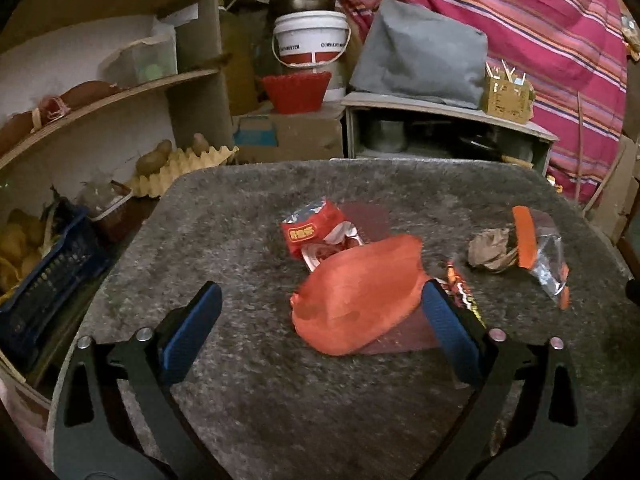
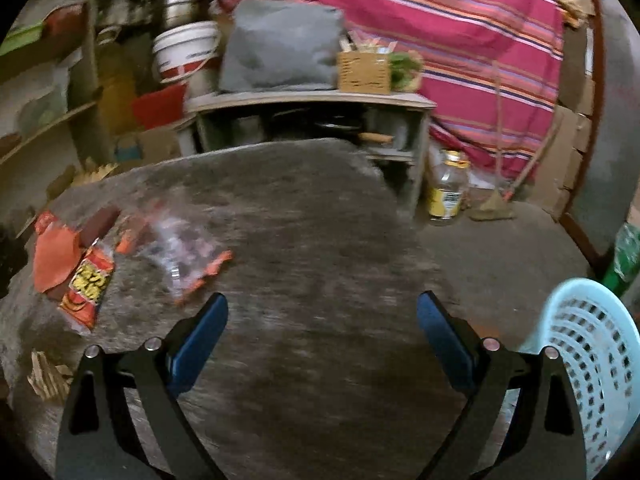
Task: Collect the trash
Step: 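Return both tools to the table over the remaining trash, then grasp the orange bag with the left tool while the right tool grasps the clear zip bag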
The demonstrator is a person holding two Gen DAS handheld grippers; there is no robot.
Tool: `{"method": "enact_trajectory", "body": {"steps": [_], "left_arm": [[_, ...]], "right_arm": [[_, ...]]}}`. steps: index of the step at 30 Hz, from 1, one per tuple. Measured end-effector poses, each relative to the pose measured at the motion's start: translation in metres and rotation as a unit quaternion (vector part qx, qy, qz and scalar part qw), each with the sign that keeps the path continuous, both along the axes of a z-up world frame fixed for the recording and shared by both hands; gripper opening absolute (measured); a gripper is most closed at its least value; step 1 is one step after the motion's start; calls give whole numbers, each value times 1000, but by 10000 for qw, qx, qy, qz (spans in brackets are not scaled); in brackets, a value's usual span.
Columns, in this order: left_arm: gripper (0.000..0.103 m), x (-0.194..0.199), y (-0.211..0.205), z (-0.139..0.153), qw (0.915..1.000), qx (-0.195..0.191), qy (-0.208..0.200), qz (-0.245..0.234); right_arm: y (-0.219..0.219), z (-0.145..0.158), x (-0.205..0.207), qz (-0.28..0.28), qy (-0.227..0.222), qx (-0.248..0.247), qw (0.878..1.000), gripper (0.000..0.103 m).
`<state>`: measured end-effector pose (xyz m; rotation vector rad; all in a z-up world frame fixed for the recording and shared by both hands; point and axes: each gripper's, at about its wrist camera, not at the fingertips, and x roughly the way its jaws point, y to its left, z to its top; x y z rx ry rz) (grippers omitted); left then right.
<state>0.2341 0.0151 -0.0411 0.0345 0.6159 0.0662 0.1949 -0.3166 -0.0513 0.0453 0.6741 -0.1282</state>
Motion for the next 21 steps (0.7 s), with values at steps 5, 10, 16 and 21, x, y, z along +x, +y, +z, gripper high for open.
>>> {"method": "enact_trajectory", "body": {"steps": [5, 10, 16, 21], "left_arm": [[89, 19, -1, -13, 9995, -7, 295, -137], [68, 34, -3, -28, 9978, -39, 618, -257], [16, 40, 5, -37, 9950, -162, 876, -442], [7, 26, 13, -25, 9966, 23, 710, -414]], "right_arm": [[31, -6, 17, 266, 135, -107, 9995, 93], [49, -8, 33, 412, 166, -92, 9990, 93], [61, -12, 49, 503, 259, -147, 9983, 93], [65, -15, 59, 492, 299, -125, 9983, 93]]}}
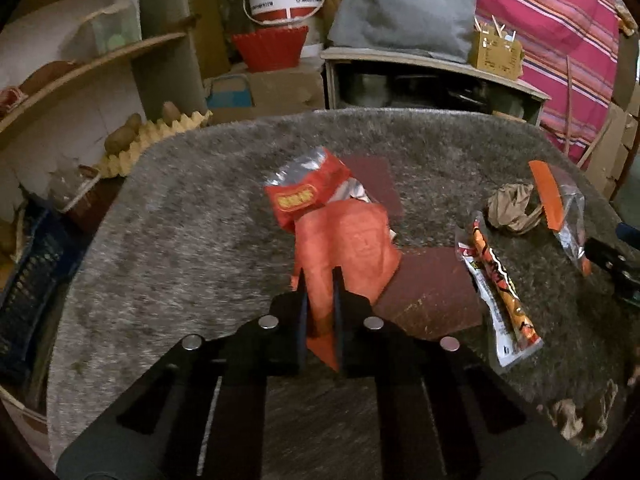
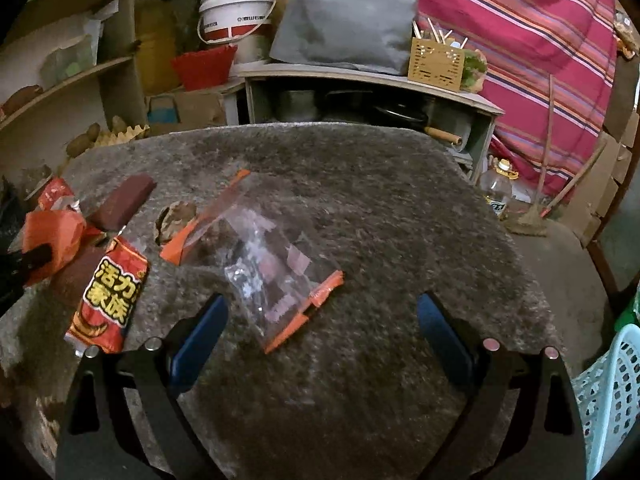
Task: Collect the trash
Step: 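Grasp the orange bag with the left tool while the right tool grasps the clear zip bag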
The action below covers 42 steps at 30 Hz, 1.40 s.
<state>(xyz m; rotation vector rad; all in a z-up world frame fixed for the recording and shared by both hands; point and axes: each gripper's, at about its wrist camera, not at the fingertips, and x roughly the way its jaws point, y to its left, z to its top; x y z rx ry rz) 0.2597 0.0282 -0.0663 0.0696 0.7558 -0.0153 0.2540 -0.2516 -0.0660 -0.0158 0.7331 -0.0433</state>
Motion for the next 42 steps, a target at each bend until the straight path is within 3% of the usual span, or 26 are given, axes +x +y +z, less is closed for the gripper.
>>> {"method": "enact_trajectory", "body": {"steps": [9, 16, 18, 26, 42], "left_arm": [[7, -8, 18, 23, 9989, 35, -420, 206], [7, -2, 27, 25, 9982, -72, -483, 334], [7, 1, 29, 25, 9981, -76, -485, 371], [7, 2, 26, 25, 9978, 20, -523, 405], [7, -14, 18, 40, 9965, 14, -746, 389]], "right_arm": [[2, -6, 18, -10, 141, -45, 9999, 93], [15, -12, 29, 183, 270, -200, 9993, 91], [16, -15, 33, 267, 398, -141, 9988, 68], [13, -16, 31, 435, 339, 120, 9984, 47], [-12, 2, 2, 295, 11, 219, 9993, 45]]}}
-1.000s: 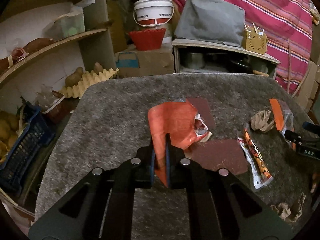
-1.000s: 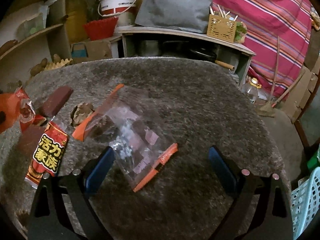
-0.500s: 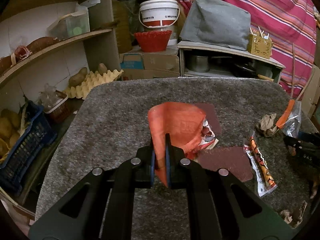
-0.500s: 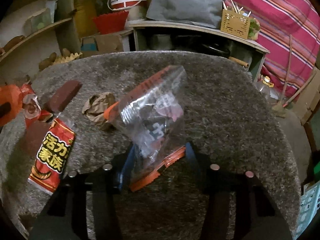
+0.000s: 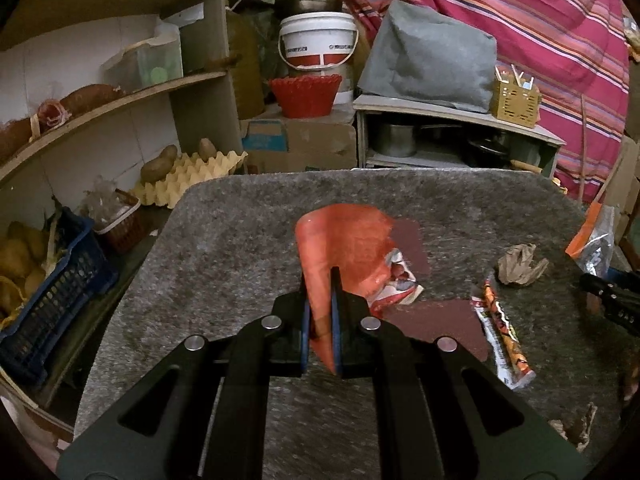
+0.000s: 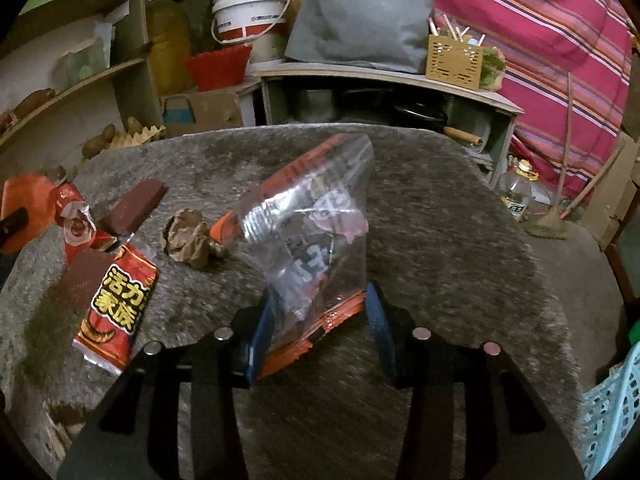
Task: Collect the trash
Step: 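Grasp the orange bag with the left tool while the right tool grasps the clear zip bag, then carry the orange bag and clear zip bag over the light-blue basket with both tools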
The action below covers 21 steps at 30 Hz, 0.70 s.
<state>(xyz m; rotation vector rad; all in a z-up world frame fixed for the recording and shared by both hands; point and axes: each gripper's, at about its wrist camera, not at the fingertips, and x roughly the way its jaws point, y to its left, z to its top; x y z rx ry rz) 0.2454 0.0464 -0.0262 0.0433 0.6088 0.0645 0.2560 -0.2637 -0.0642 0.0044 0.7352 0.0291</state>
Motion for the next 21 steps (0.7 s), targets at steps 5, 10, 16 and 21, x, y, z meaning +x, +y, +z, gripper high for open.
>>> {"method": "enact_trajectory", "body": {"steps": [5, 10, 16, 21], "left_arm": [[7, -10, -11, 7, 9999, -11, -86, -102], [7, -24, -26, 15, 9996, 24, -169, -234], [6, -42, -56, 28, 9982, 1, -295, -521], [6, -57, -96, 38, 9956, -53, -367, -858]], "right_arm": [[-14, 6, -14, -87, -71, 27, 9999, 45], [-33, 14, -36, -219, -159, 94, 9996, 45], [-56, 21, -65, -368, -231, 158, 9989, 45], [-84, 31, -97, -582, -343, 283, 9973, 45]]}}
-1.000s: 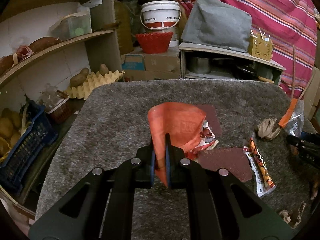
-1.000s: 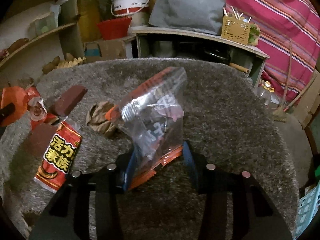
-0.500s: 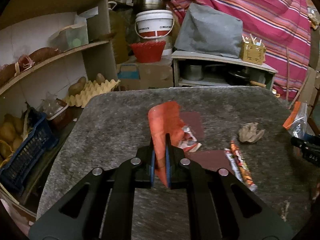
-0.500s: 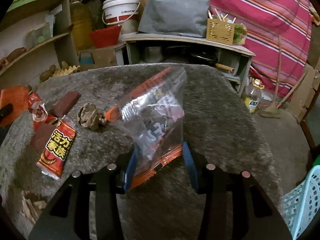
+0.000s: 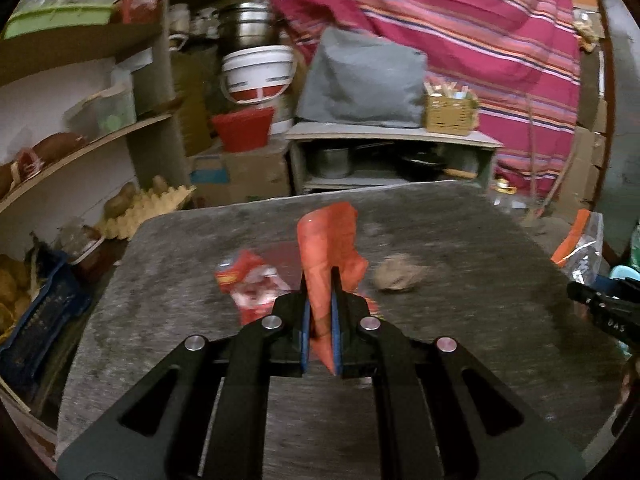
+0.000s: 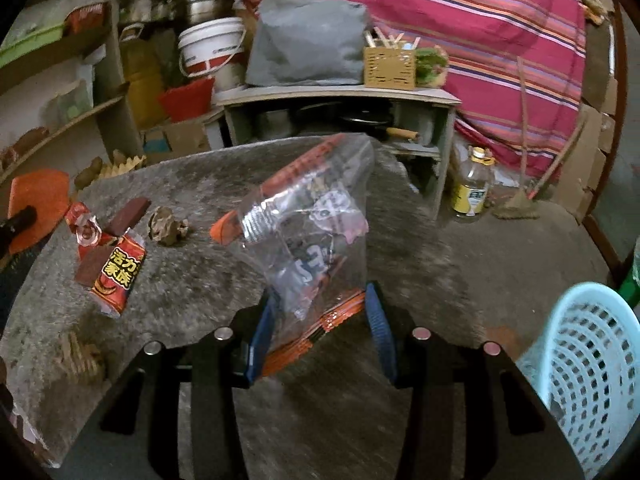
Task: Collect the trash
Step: 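Carry the orange bag and clear zip bag over the light-blue basket with both tools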
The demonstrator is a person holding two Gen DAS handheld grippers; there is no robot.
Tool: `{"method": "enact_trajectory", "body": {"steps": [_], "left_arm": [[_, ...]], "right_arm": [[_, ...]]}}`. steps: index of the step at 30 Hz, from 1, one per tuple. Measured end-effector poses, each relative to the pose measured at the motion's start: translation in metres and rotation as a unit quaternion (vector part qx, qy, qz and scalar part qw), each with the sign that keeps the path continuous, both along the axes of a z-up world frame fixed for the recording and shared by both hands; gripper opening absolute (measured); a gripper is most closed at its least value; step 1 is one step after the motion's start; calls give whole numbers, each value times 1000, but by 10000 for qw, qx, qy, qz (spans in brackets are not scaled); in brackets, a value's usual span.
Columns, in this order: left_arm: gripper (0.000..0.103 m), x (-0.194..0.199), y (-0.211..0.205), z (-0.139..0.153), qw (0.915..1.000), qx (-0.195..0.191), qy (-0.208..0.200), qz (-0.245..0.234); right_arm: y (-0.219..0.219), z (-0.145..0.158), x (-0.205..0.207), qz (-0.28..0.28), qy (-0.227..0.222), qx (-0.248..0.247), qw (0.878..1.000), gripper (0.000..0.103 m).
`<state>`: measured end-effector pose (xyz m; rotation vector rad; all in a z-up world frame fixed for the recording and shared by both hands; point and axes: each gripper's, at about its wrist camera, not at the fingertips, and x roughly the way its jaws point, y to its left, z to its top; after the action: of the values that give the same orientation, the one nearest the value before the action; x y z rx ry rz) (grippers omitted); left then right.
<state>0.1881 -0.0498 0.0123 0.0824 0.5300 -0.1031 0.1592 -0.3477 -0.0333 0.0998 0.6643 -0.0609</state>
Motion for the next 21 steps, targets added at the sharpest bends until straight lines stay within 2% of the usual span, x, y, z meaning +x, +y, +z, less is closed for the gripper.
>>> {"method": "enact_trajectory", "body": {"steps": [6, 12, 17, 21], "left_arm": [[6, -19, -67, 3, 9986, 101, -61, -523], [6, -28, -135, -10, 9952, 41, 119, -973], [6, -33, -180, -20, 9921, -26, 242, -1231], [6, -43, -213, -20, 9889, -42, 193, -1474]], "right_arm": [[-43, 13, -38, -342, -113, 32, 9993, 45], [-100, 19, -75, -891, -180, 76, 9958, 45], [-138, 19, -98, -1262, -198, 40, 9918, 45], [-164, 12, -113, -1543, -114, -39, 9879, 45]]}}
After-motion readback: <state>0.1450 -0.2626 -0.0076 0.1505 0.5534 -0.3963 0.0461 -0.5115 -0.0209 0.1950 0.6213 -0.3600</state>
